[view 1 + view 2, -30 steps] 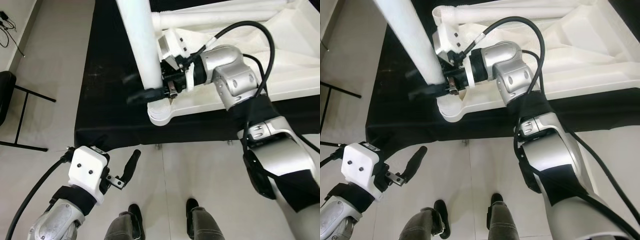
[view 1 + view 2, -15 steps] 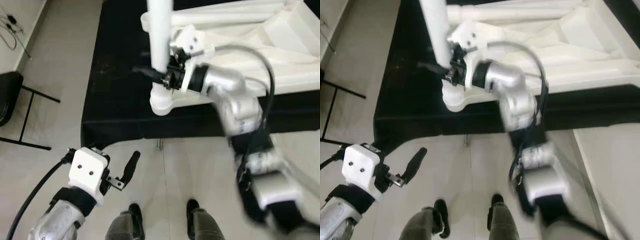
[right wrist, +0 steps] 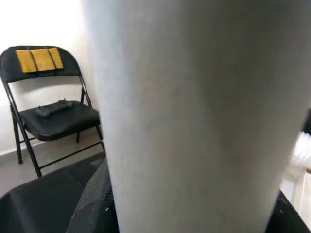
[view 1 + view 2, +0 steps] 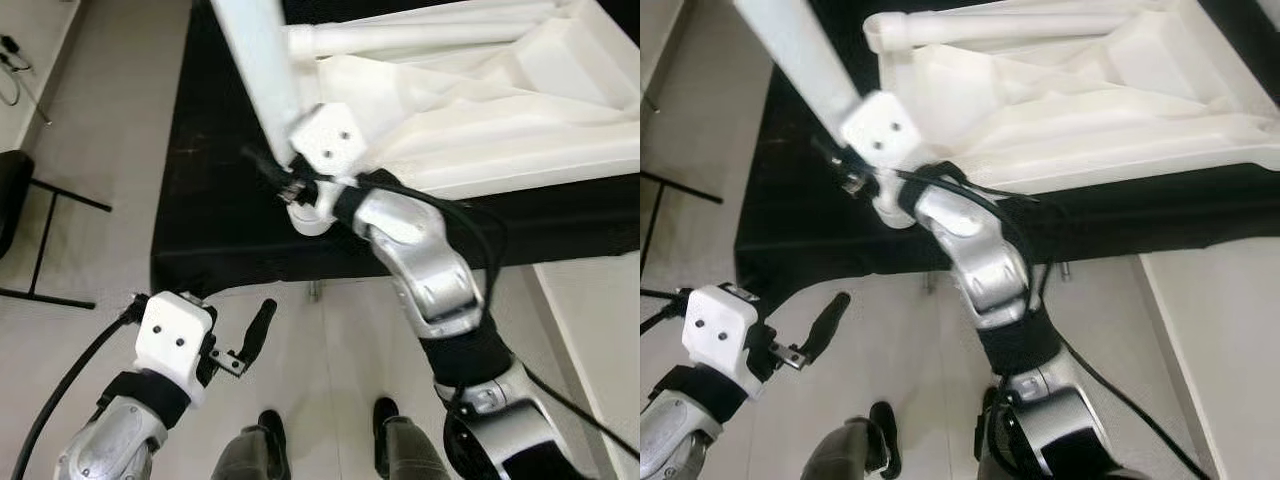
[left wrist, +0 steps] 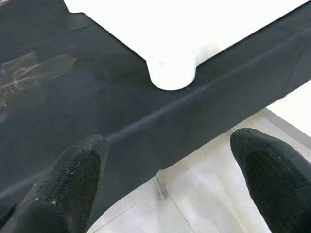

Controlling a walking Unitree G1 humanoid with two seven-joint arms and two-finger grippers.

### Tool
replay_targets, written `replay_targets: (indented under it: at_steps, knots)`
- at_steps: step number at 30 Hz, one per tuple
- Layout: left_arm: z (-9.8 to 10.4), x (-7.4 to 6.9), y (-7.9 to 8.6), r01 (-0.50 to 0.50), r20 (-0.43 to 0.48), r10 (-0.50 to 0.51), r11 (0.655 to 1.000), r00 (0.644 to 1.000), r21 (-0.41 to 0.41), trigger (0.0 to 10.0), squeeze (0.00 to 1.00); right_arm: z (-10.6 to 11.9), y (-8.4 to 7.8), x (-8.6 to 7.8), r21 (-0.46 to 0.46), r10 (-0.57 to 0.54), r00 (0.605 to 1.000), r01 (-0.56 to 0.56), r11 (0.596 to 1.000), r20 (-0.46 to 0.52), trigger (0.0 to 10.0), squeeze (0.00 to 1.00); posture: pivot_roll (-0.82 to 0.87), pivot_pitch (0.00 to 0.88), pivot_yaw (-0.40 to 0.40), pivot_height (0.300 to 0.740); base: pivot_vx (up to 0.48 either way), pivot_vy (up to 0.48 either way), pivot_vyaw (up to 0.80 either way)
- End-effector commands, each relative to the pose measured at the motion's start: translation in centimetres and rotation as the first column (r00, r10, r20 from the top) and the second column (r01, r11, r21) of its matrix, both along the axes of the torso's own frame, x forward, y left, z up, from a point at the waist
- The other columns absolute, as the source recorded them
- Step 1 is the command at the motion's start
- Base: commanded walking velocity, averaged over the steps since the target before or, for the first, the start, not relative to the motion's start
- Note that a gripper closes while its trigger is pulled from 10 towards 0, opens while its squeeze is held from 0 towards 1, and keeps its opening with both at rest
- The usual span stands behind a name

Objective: Building children table

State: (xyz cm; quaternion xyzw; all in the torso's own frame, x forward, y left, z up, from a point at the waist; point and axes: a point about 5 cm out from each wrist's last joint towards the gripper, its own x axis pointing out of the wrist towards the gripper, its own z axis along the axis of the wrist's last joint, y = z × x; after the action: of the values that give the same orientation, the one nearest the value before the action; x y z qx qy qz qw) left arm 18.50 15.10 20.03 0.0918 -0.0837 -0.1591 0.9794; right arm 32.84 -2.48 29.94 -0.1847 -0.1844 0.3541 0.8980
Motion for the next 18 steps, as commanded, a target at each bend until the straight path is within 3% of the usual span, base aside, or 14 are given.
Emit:
replay_targets:
  at_steps: [1,18]
  knots:
    - [-0.6,-0.1,0.2,-0.01,-0.028,0.011,1.0,1.0,0.013,10.0,0.0,-4.6,-1.3,1.9,-0.066,-0.117,0.967,0.105,0.992,-0.226,10.0,0.0,0.07,0.405,0.074,0.74,0.0,0.0,0.0]
    - [-0.5,0.1,0.2,-0.022,-0.016,0.023,1.0,1.0,0.007,10.0,0.0,-3.7,-1.9,3.4,0.038,-0.073,0.943,0.09,0.995,-0.325,10.0,0.0,0.07,0.403,0.058,0.74,0.0,0.0,0.0]
